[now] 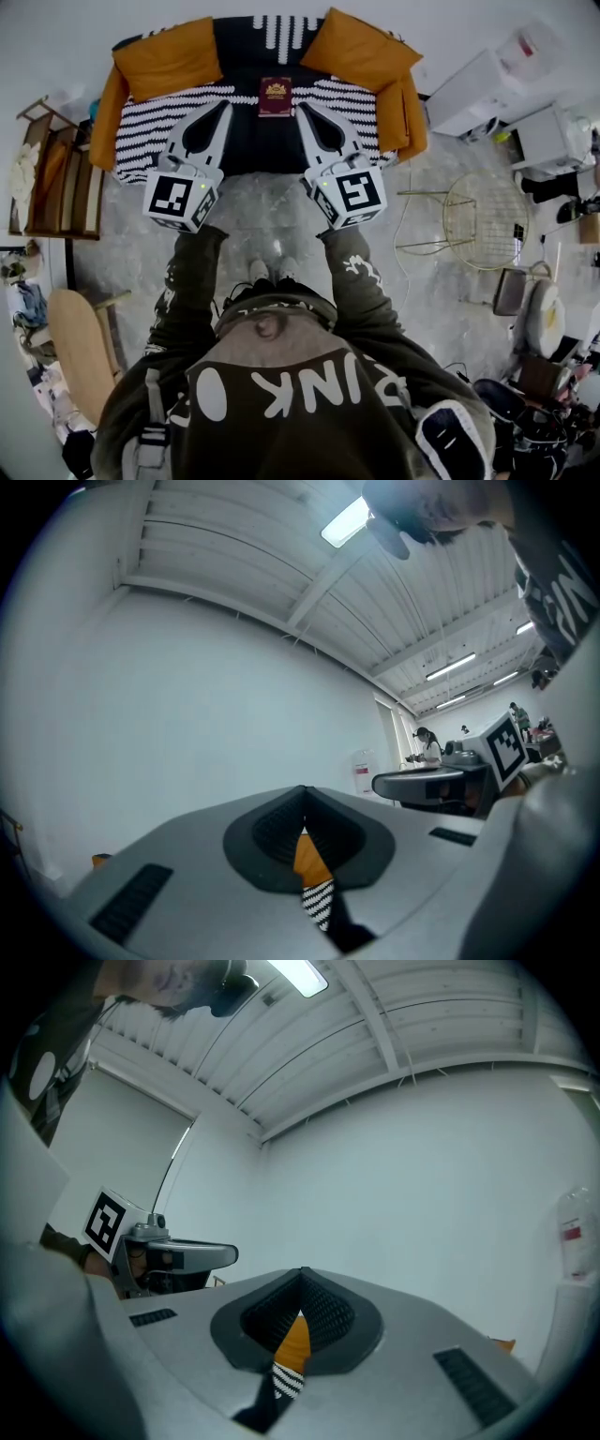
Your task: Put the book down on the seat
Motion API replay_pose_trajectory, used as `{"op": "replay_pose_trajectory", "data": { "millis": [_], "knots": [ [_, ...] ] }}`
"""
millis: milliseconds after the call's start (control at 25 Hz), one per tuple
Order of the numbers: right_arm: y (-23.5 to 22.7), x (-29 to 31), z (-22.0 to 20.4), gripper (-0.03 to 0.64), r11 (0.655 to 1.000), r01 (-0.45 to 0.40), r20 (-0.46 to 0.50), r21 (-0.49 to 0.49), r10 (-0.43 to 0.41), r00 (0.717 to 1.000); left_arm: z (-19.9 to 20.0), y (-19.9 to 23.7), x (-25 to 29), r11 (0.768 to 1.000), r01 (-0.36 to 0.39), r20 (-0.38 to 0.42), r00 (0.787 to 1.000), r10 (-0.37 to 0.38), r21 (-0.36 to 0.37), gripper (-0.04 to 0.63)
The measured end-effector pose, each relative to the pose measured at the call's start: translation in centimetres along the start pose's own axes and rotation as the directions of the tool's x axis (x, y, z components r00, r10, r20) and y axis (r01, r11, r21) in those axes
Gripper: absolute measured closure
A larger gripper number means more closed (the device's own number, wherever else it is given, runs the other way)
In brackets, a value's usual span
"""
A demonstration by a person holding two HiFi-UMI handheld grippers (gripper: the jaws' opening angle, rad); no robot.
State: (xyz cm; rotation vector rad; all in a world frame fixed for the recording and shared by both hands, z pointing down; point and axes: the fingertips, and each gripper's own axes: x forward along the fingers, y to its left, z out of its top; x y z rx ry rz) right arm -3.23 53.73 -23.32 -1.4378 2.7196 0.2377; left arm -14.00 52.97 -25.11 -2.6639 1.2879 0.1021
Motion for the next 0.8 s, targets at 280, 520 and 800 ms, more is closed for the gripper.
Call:
{"op": "replay_pose_trajectory", "data": {
  "millis": [280, 520, 800],
  "knots": [
    [-1.2, -0.5, 0.1, 0.607, 1.000, -0.002, 0.004, 0.013, 0.001, 1.000, 0.2, -0.9, 0.9, 1.000, -0.005, -0.007, 1.000, 0.005, 0.004, 0.592],
    [-1.0, -0.4, 0.3, 0.607, 1.000, -0.008, 0.009, 0.009, 0.008, 1.000, 0.2, -0.7, 0.7, 1.000, -0.015, -0.003, 1.000, 0.015, 0.003, 0.592],
    [-1.1, -0.4, 0.2, 0.607, 1.000, -0.016, 0.006, 0.010, 0.016, 1.000, 0.1, -0.8, 0.8, 1.000, -0.021, -0.004, 1.000, 0.021, -0.001, 0.592]
  ]
}}
